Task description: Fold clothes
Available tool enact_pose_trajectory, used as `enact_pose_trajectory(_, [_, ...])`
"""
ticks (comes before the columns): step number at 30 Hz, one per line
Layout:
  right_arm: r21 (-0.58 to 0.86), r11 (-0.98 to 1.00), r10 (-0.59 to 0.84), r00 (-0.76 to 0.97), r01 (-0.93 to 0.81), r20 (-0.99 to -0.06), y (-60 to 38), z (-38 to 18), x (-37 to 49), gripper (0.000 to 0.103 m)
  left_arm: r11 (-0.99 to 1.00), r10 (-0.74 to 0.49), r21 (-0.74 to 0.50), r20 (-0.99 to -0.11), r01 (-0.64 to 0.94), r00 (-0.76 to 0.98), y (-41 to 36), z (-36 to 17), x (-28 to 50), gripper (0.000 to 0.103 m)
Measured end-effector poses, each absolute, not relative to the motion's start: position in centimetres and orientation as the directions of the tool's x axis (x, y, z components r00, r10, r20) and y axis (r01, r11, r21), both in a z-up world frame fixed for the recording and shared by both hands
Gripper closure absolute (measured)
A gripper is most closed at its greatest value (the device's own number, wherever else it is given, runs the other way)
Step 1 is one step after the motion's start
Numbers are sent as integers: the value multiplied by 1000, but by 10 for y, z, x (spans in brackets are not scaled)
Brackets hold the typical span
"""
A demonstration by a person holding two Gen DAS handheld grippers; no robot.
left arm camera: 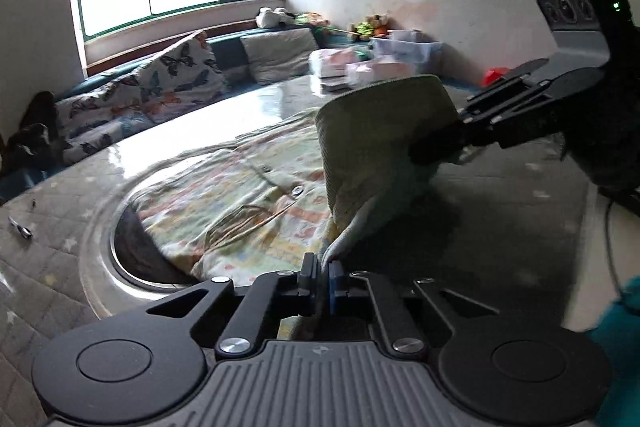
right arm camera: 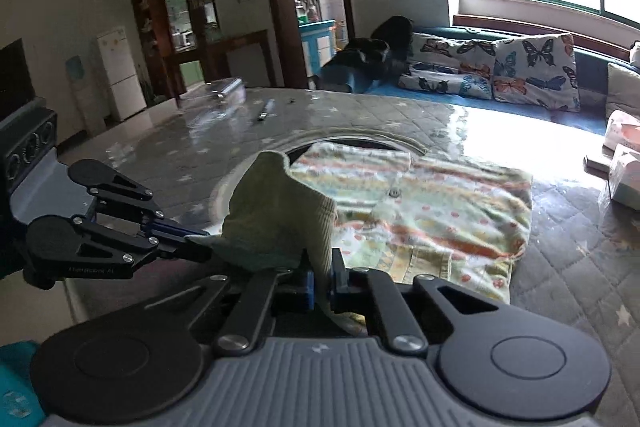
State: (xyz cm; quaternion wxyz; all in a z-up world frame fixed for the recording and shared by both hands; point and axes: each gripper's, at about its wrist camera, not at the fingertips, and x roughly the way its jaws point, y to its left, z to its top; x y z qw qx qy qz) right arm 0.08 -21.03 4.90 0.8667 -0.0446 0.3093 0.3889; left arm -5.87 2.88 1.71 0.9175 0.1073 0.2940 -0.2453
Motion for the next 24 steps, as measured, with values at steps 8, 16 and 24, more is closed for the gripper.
enact_pose_trajectory(8, [158, 671, 665, 494, -724, -561, -213, 72, -14, 98, 864, -425, -36, -586, 502, 689, 38, 38, -74, 97])
enact_pose_trajectory(16, [142, 690, 655, 529, -710, -539, -192, 99, 65, 98, 896, -409, -86, -542, 435, 735, 57, 61, -11, 97])
enact_pose_trajectory(24, [127, 714, 611, 525, -689, -592, -151, 90, 164, 99, 932, -328, -78, -600, 355, 729, 71, 49, 90, 97])
